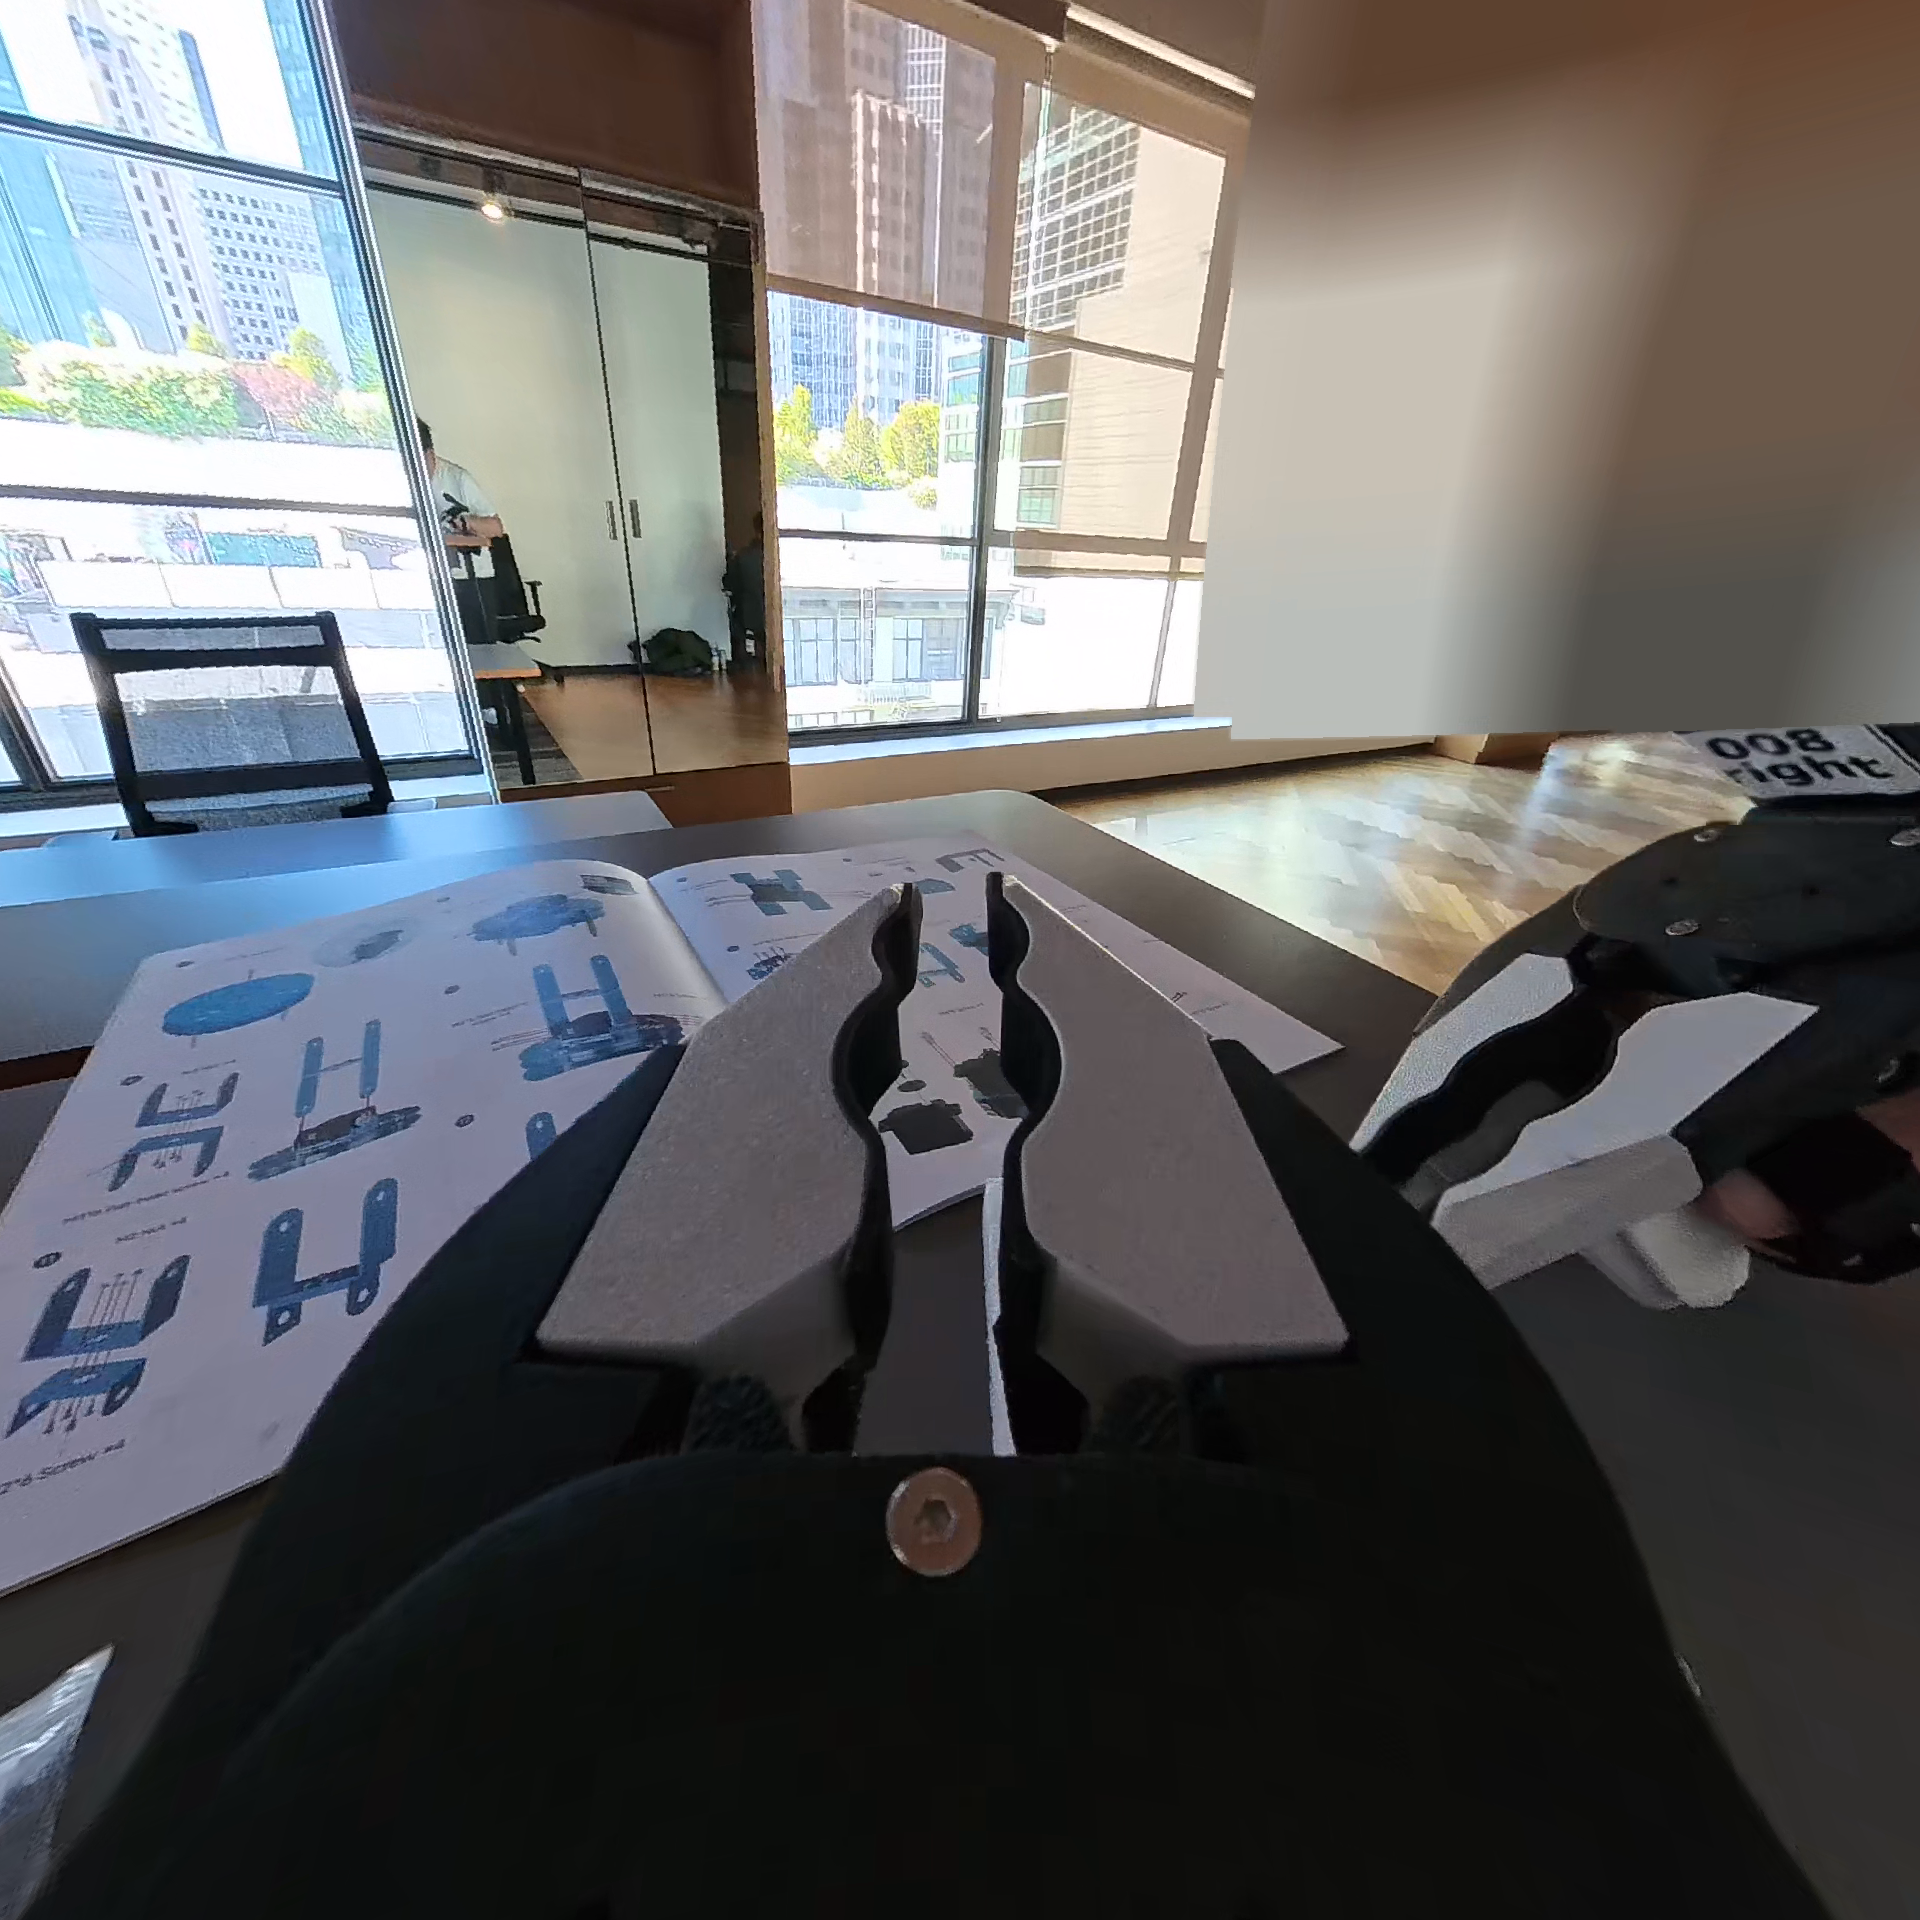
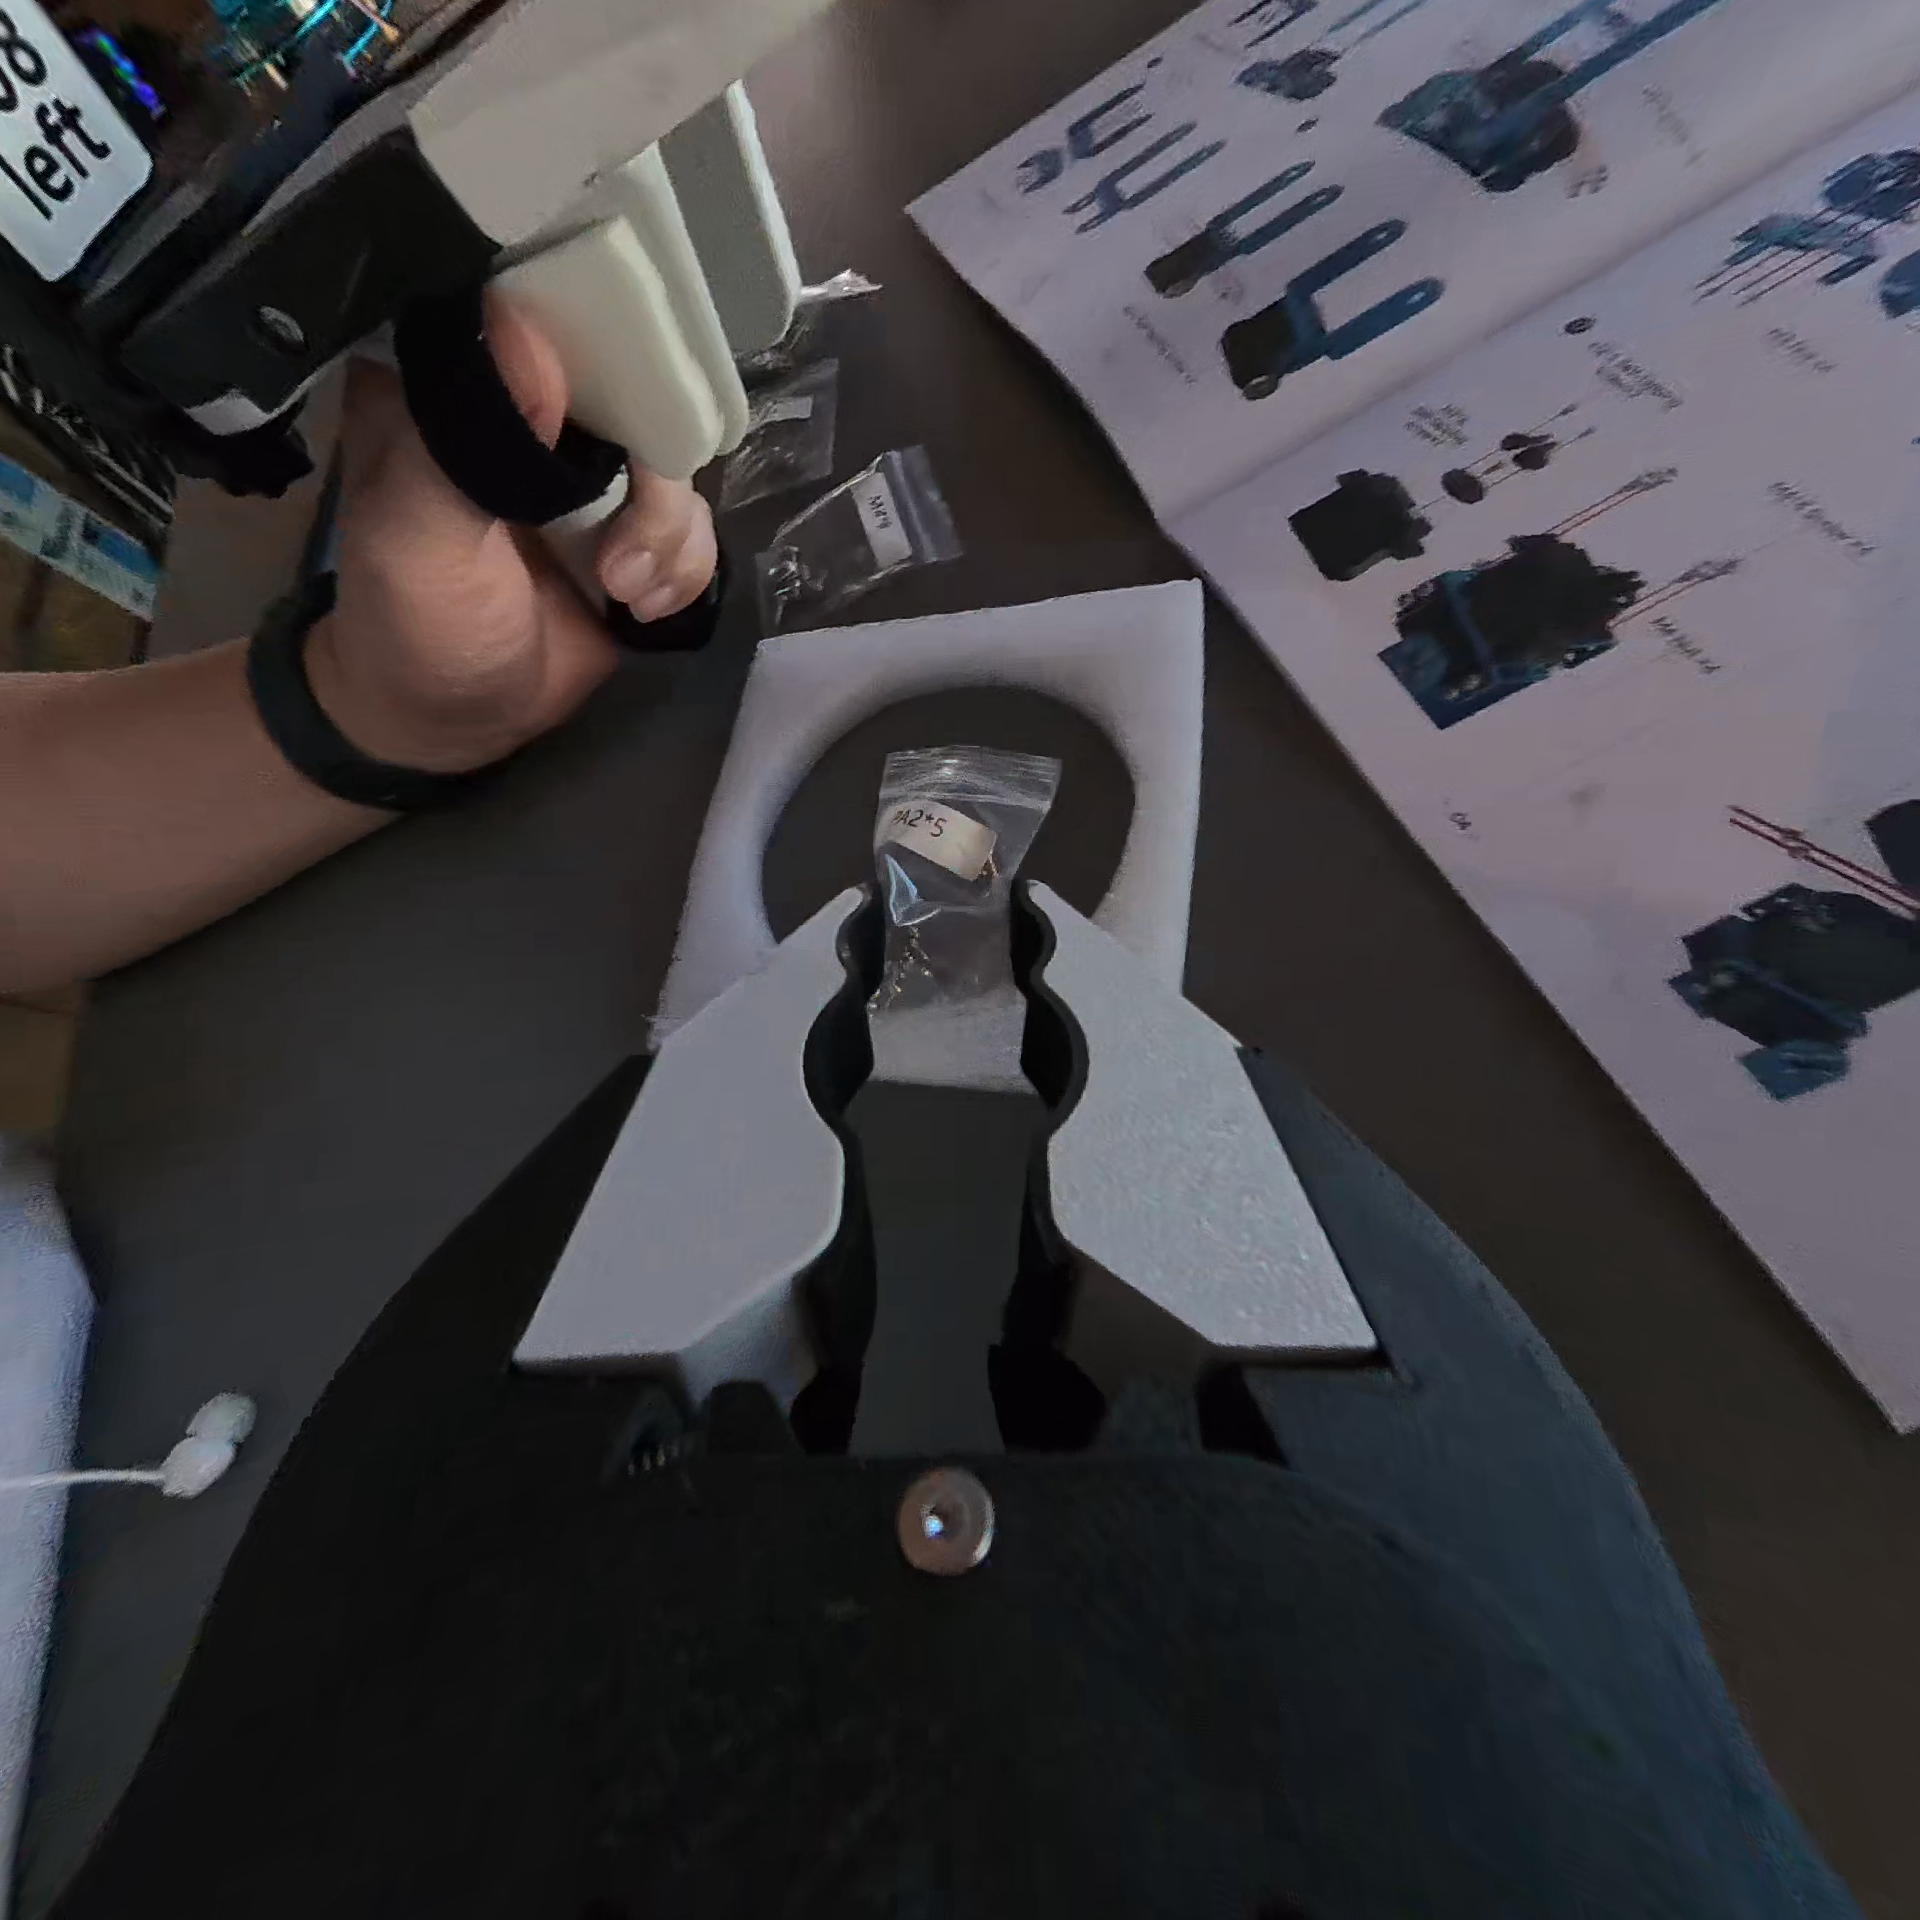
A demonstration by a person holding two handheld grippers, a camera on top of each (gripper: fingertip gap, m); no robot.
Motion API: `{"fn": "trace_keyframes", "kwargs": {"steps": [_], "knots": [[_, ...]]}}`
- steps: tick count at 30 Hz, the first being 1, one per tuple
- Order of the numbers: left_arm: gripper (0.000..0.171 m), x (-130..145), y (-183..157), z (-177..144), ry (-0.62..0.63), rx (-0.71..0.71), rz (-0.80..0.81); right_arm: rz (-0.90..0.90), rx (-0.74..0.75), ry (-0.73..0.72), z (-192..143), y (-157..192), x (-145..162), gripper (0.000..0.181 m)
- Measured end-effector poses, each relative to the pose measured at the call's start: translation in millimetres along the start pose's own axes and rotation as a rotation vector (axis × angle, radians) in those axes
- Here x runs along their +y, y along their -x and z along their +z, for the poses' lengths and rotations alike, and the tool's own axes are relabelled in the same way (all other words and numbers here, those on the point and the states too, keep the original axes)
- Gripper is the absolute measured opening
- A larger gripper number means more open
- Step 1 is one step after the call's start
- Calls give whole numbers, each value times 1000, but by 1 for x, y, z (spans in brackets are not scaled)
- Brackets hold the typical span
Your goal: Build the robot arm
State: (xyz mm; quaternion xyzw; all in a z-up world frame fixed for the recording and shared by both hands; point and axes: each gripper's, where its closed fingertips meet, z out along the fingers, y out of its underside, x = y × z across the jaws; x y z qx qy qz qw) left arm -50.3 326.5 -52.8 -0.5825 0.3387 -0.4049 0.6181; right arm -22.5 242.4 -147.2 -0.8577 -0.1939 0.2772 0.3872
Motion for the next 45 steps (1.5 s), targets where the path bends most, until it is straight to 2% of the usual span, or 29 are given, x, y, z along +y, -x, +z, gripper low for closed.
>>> {"fn": "trace_keyframes", "kwargs": {"steps": [5, 7, 10, 14, 15, 18, 21, 24, 26, 28, 31, 34, 36, 38, 41, 45], "knots": [[9, -3, 3, -2, -15, -10, 1, -90, 2, 151, 3, 7, 6, 24], [9, -2, 4, -2, -12, -6, -24, -162, 55, 164, 5, 3, 3, 23], [10, 0, 4, -1, -3, 0, -56, -153, 0, 213, 9, 14, 4, 23], [10, -2, 5, -1, -11, -1, -59, -203, 38, 307, 13, 8, 9, 23], [10, -1, 5, -1, -8, 1, -61, -209, 7, 311, 13, 15, 8, 23], [10, -1, 4, 0, -5, 5, -65, -241, 52, 338, 15, 7, 7, 23], [10, -1, 3, -1, -7, 6, -63, -224, 1, 351, 18, 15, 8, 23], [10, -1, 3, 0, -6, 8, -62, -258, 45, 385, 18, 7, 13, 23], [10, -1, 2, 0, -6, 10, -63, -245, -6, 394, 18, 16, 15, 22], [10, -1, 2, 0, -6, 11, -63, -263, 37, 409, 18, 8, 17, 22], [10, -1, 1, 0, -5, 12, -61, -228, -16, 429, 17, 16, 18, 22], [9, -1, 2, 0, -7, 10, -58, -258, 33, 438, 16, 5, 16, 22], [9, -1, 2, 0, -6, 11, -60, -235, -5, 451, 16, 11, 18, 22], [9, -1, 2, 0, -7, 11, -61, -264, 33, 454, 16, 5, 17, 22], [9, -1, 2, 0, -6, 11, -61, -242, -8, 477, 16, 10, 18, 21], [9, -1, 2, 0, -5, 13, -59, -278, 11, 492, 16, 6, 18, 20]]}}
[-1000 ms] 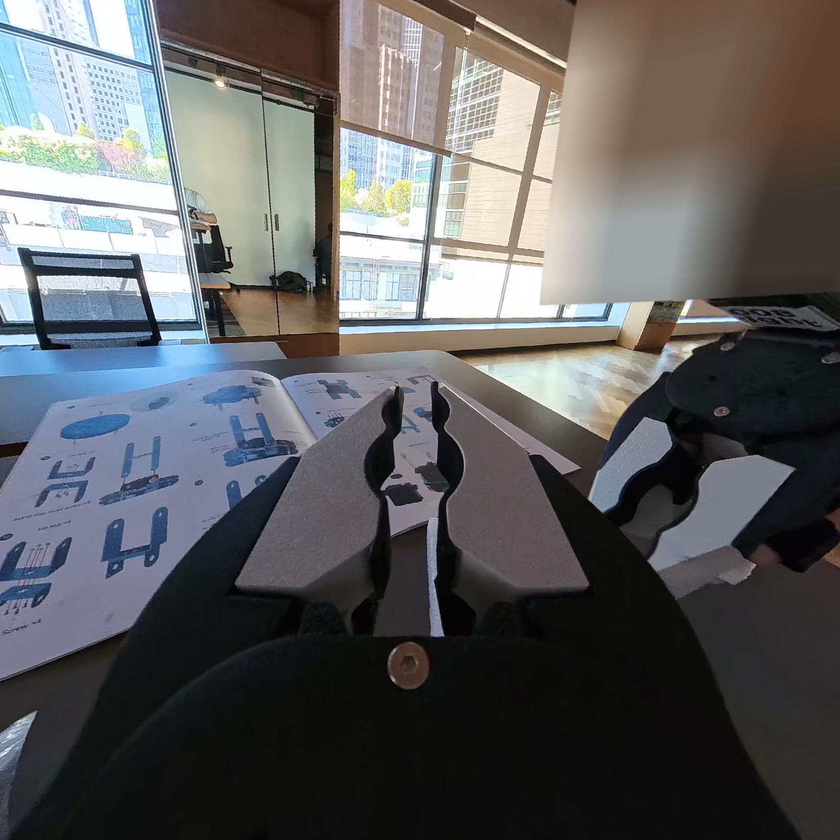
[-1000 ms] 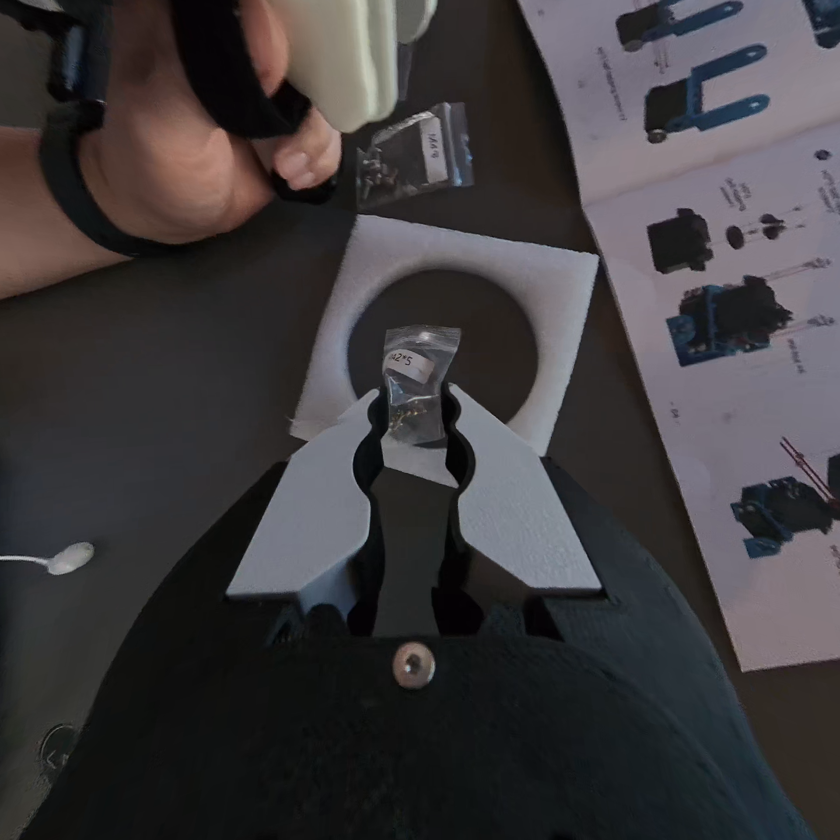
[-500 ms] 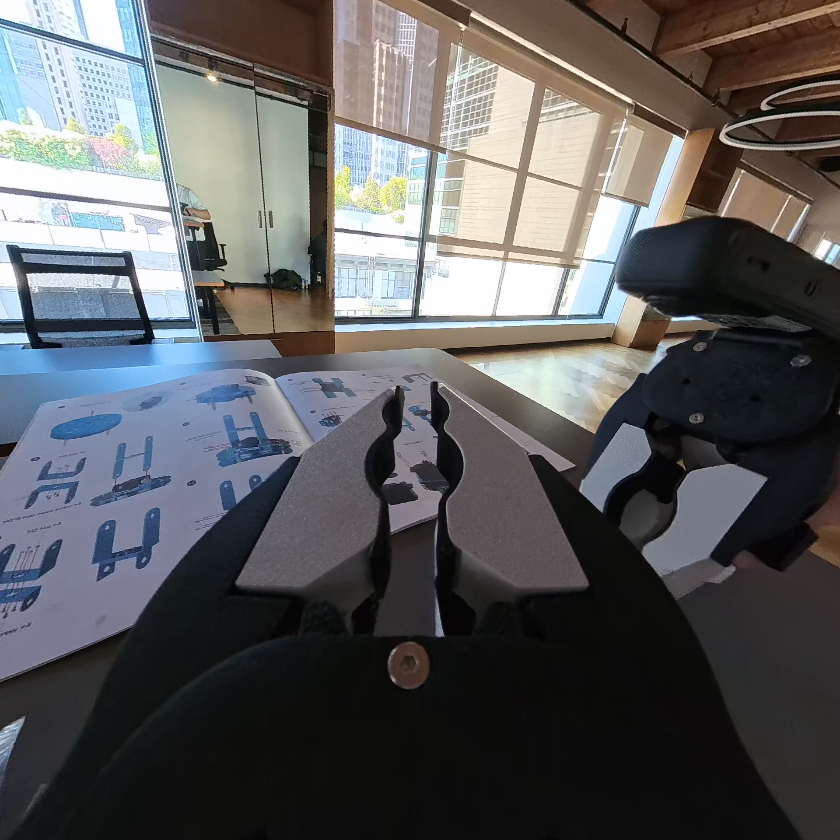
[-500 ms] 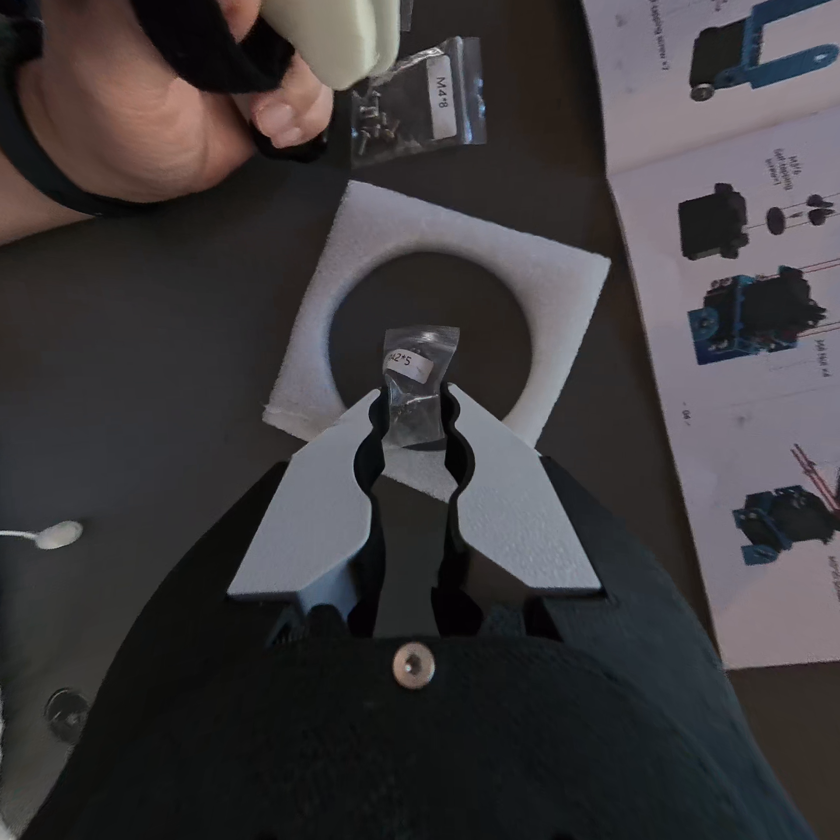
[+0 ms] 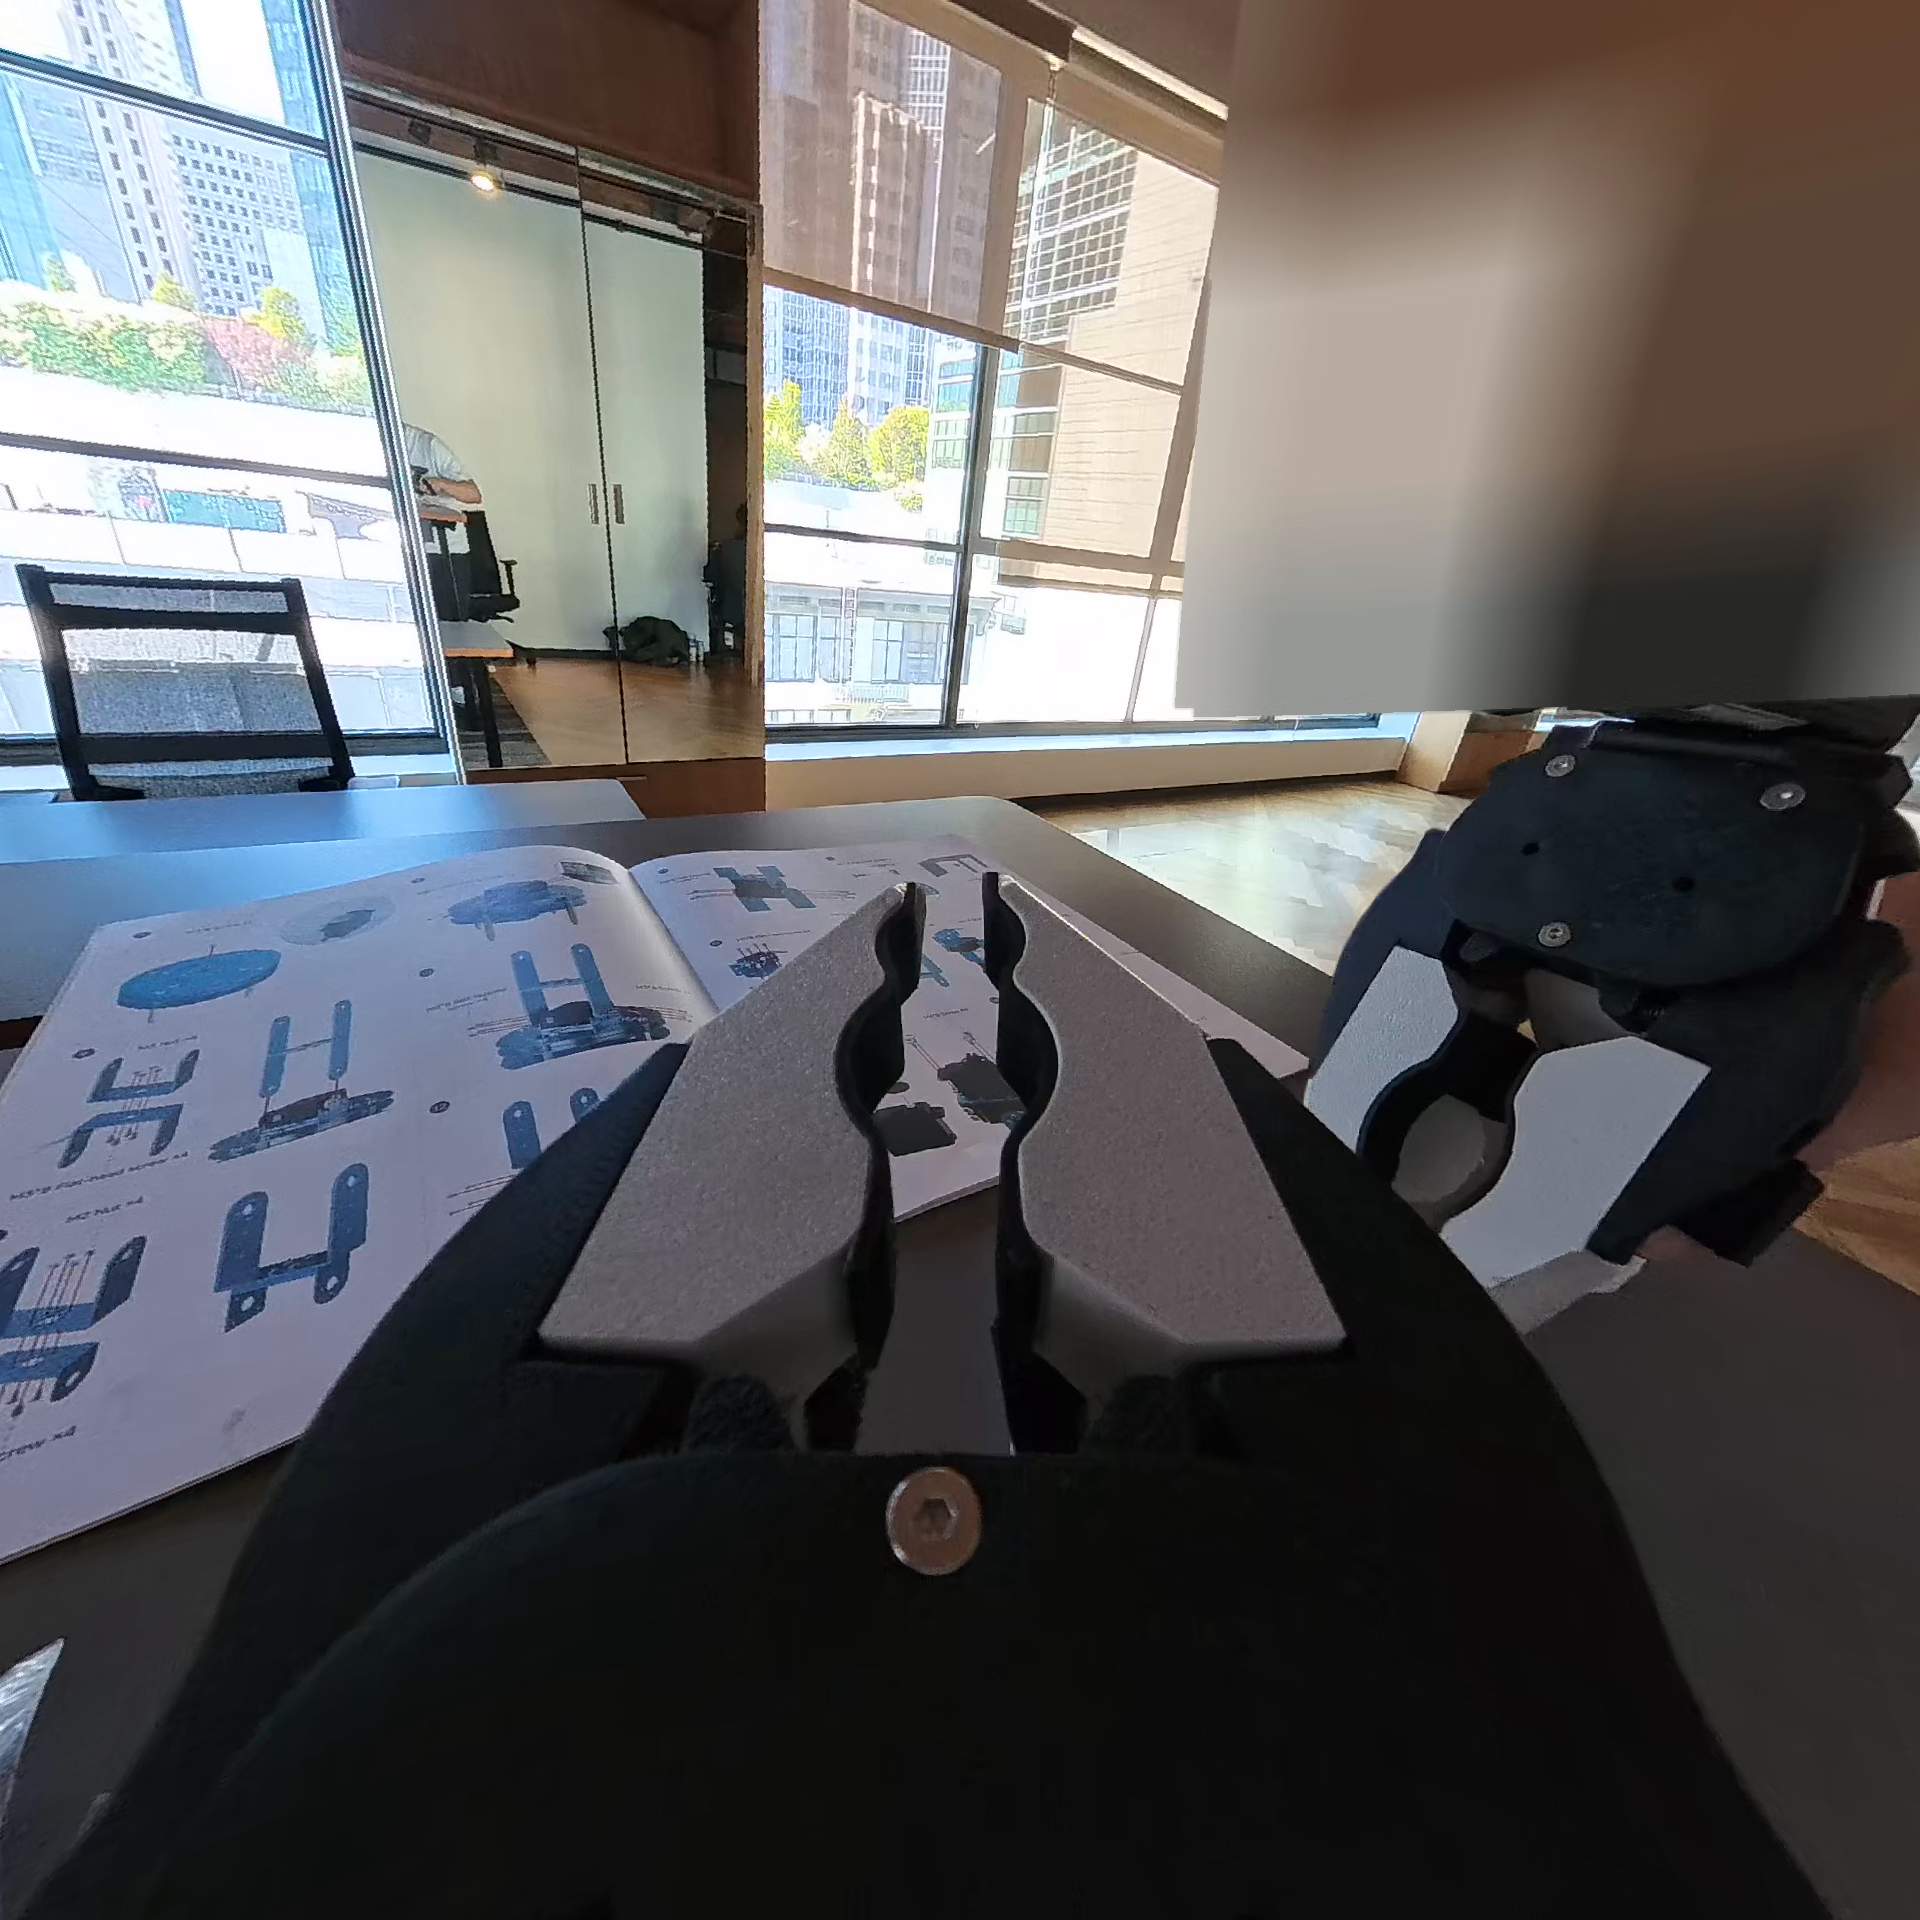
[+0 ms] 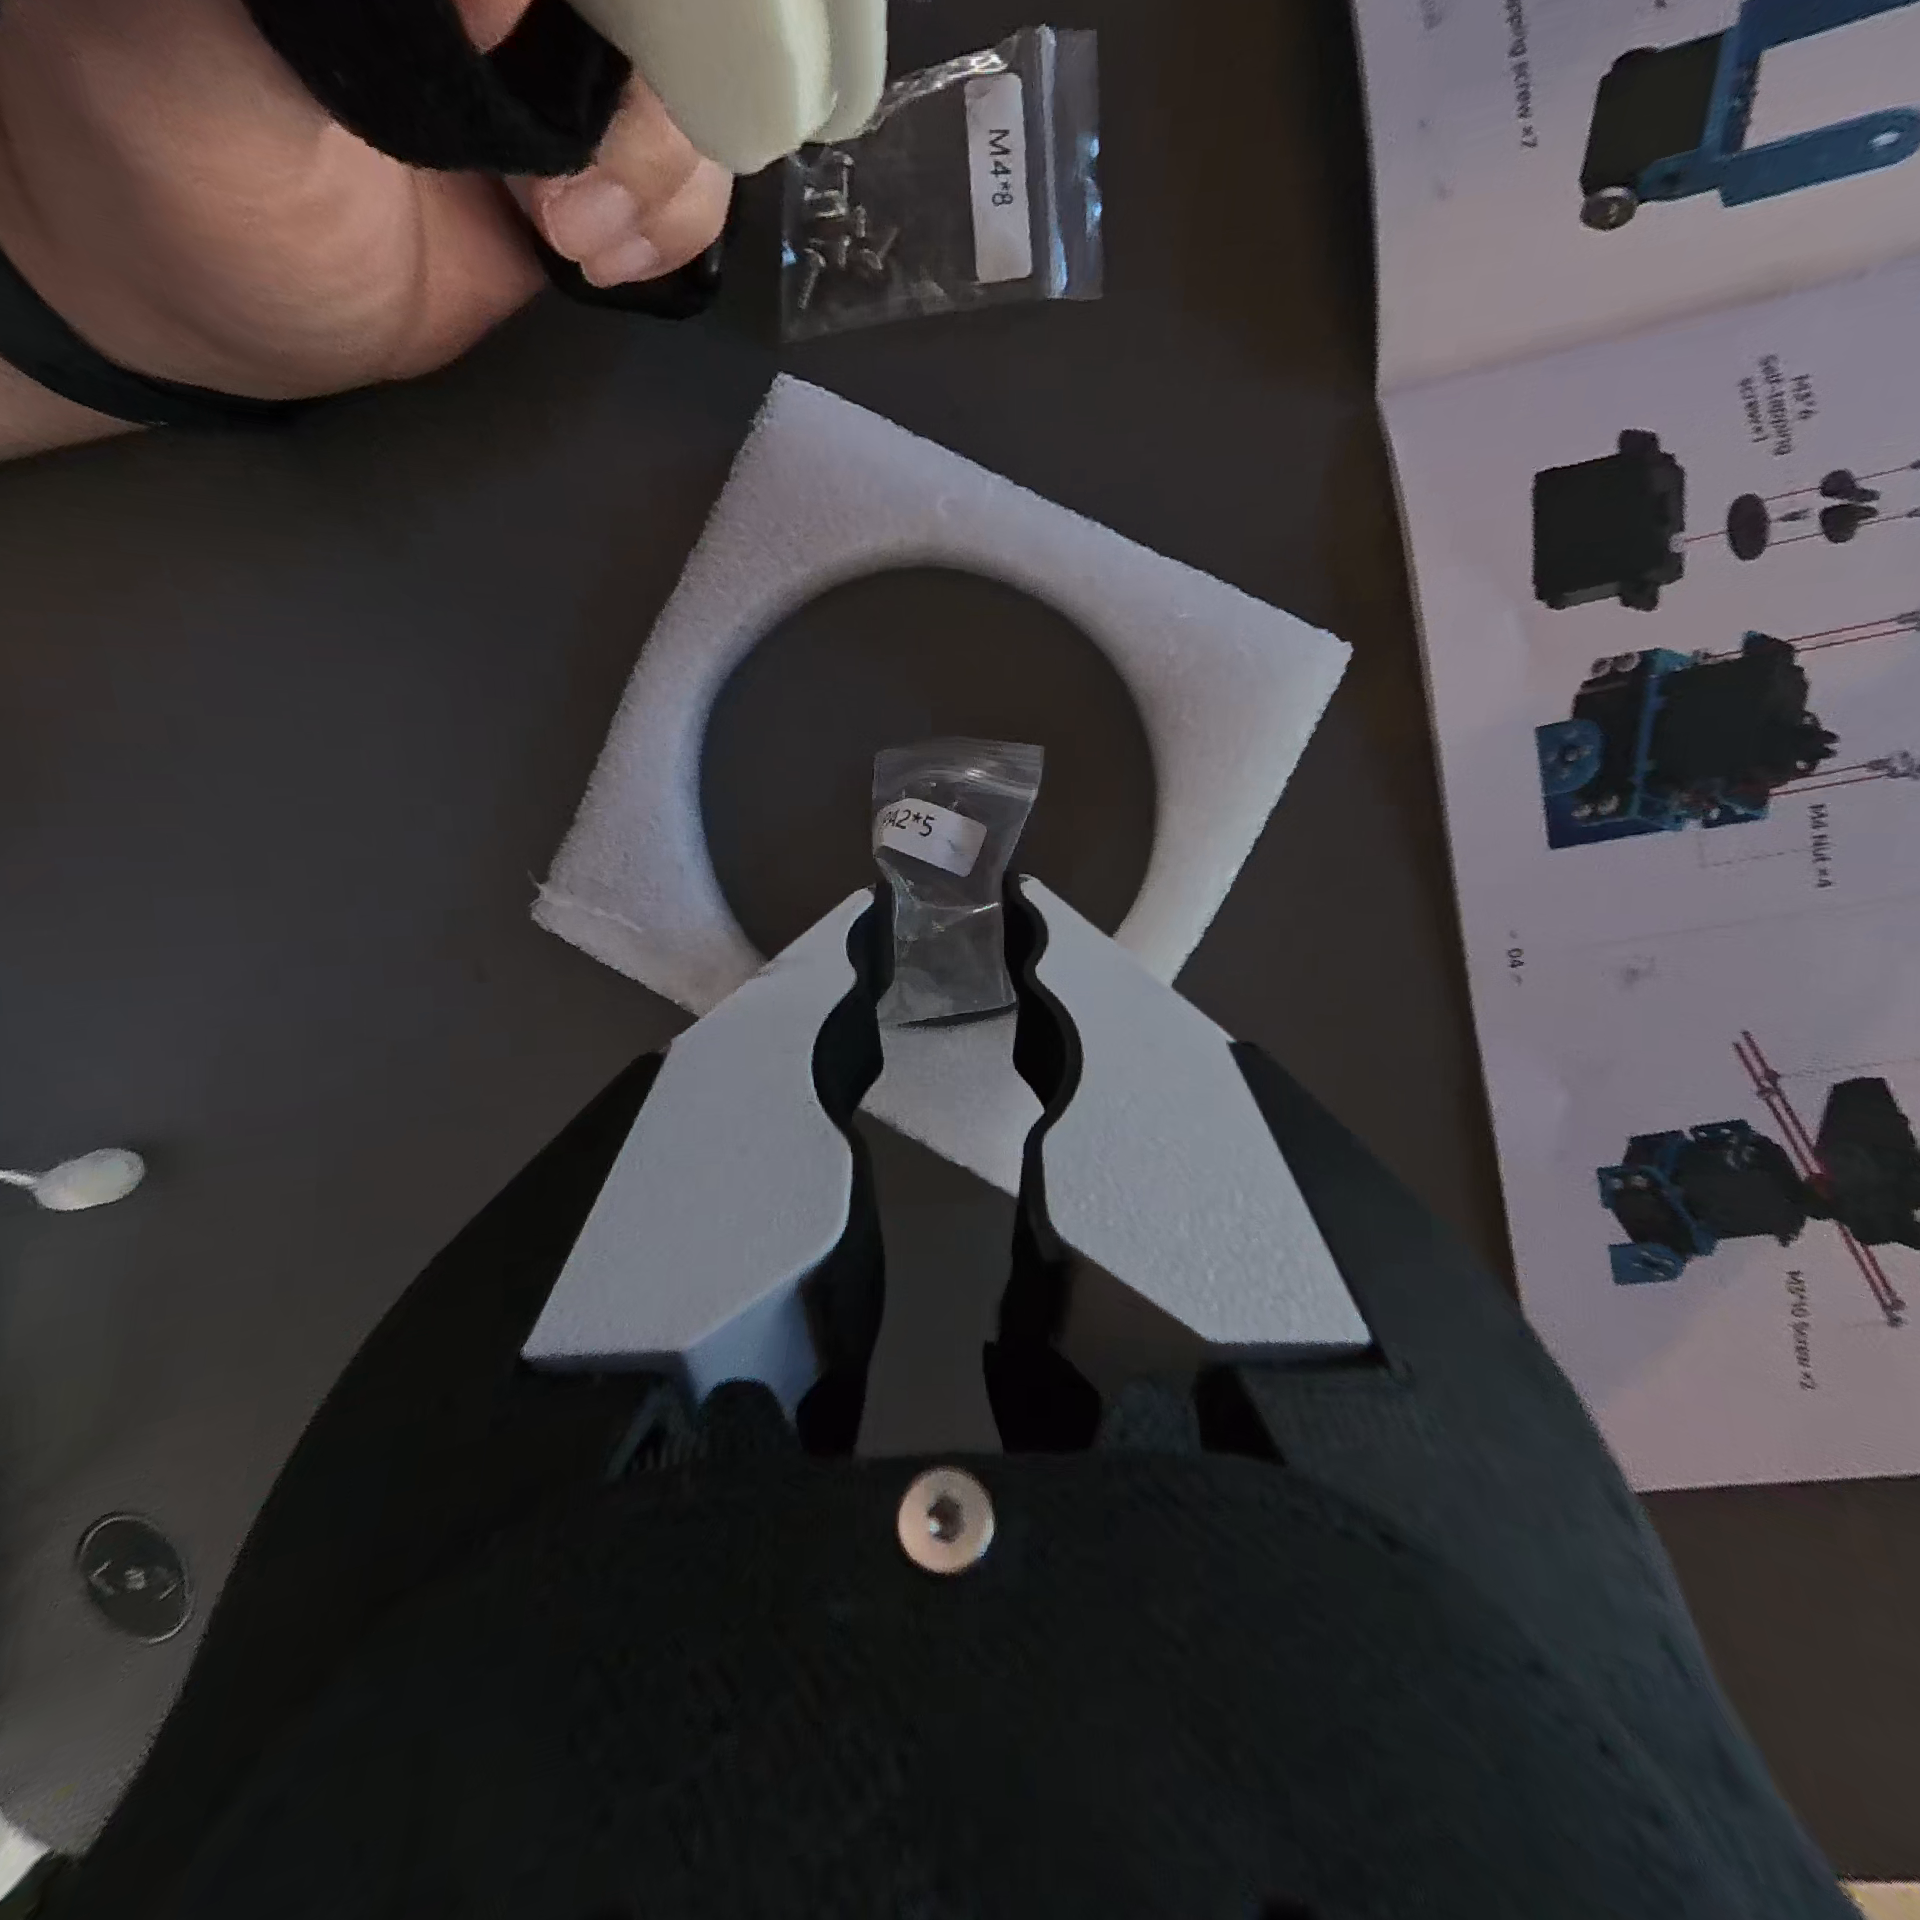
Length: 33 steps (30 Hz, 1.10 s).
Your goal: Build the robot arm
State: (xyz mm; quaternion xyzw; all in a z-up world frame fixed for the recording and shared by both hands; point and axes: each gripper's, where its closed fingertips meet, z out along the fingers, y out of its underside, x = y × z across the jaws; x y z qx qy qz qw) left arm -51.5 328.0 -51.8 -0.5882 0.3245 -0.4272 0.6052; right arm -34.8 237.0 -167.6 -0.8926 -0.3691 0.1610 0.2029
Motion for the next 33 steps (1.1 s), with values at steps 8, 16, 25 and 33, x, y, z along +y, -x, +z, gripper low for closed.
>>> {"fn": "trace_keyframes", "kwargs": {"steps": [8, 16, 25, 33], "knots": [[8, 0, 0, 0, -1, 2, 3, 8, -27, 65, 0, 1, 4, 20], [8, -1, -1, 0, 1, 5, 6, 24, -55, 86, 0, 2, 5, 19], [7, 0, -2, 0, 3, 8, 9, 29, -40, 122, -2, -2, 11, 19], [7, -1, -2, -1, 0, 8, 12, -3, -17, 143, -4, -4, 9, 19]]}}
